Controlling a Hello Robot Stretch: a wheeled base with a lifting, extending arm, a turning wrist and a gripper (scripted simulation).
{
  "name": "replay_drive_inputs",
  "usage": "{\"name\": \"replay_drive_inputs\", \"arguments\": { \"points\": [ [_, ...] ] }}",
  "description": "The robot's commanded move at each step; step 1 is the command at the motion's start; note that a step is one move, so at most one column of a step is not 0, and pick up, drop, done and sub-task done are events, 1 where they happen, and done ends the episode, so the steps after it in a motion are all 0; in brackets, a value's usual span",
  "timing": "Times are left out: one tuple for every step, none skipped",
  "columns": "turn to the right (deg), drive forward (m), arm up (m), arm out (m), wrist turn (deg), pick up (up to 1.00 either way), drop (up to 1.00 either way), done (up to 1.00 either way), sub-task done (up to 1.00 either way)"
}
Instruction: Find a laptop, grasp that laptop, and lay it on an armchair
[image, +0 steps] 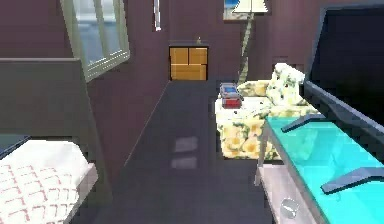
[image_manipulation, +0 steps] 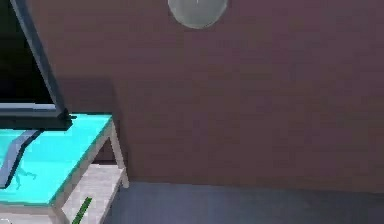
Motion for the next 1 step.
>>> {"name": "replay_drive_inputs", "arguments": {
  "points": [
    [-45.0, 0.00, 0.00, 0.00, 0.0, 0.00, 0.00, 0.00, 0.00]
  ]
}}
